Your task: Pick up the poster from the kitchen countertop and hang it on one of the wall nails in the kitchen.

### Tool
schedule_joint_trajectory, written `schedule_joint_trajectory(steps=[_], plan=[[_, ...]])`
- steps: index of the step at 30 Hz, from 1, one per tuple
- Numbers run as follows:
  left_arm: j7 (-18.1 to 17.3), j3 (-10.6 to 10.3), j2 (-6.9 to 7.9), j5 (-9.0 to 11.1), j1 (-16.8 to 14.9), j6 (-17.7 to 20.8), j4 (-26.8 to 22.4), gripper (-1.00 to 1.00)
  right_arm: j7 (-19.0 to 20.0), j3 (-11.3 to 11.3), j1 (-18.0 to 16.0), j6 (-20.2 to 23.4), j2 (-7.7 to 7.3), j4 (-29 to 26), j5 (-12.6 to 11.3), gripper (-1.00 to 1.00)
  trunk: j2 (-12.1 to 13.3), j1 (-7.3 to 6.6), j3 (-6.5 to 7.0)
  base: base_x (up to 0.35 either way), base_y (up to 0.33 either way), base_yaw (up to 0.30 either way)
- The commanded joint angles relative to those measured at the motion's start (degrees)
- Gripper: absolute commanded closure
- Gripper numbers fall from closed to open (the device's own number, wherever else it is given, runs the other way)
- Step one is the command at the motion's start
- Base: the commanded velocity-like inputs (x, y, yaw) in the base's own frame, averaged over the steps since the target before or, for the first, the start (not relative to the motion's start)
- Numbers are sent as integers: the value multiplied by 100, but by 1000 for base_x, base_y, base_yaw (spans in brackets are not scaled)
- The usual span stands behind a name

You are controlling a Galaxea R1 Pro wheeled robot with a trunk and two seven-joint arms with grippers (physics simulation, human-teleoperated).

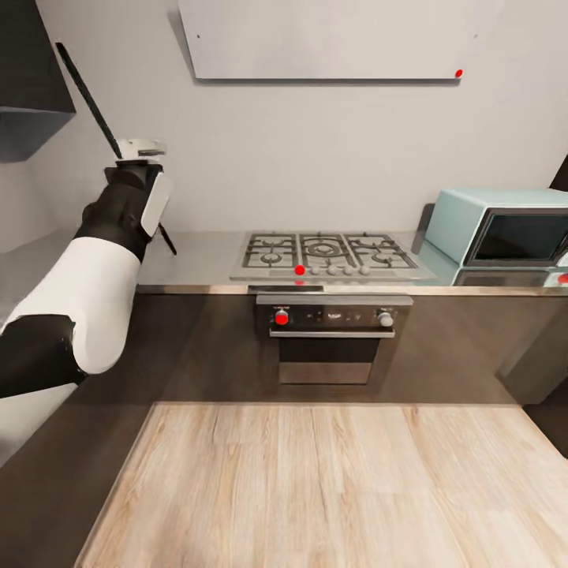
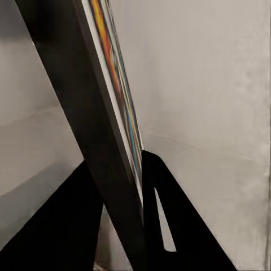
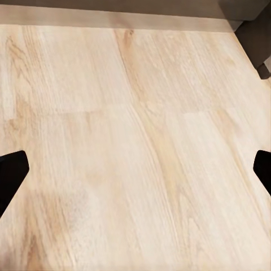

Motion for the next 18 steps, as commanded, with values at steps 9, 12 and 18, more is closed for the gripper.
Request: schedule_joint_trajectory(steps=[9,12,18], plan=[[-1990,39,-159,187,336,630,-1857,100,-30,9,1,1,-1,3,38,-100,-2,1,-5,-3,0,0],[-2899,43,-140,338,762,676,-2579,100,-30,7,1,1,-1,3,40,-100,-2,1,-5,0,0,0],[-6223,45,301,404,1478,900,-2996,100,-36,-4,1,1,-3,181,55,-100,-2,1,-5,0,0,0]])
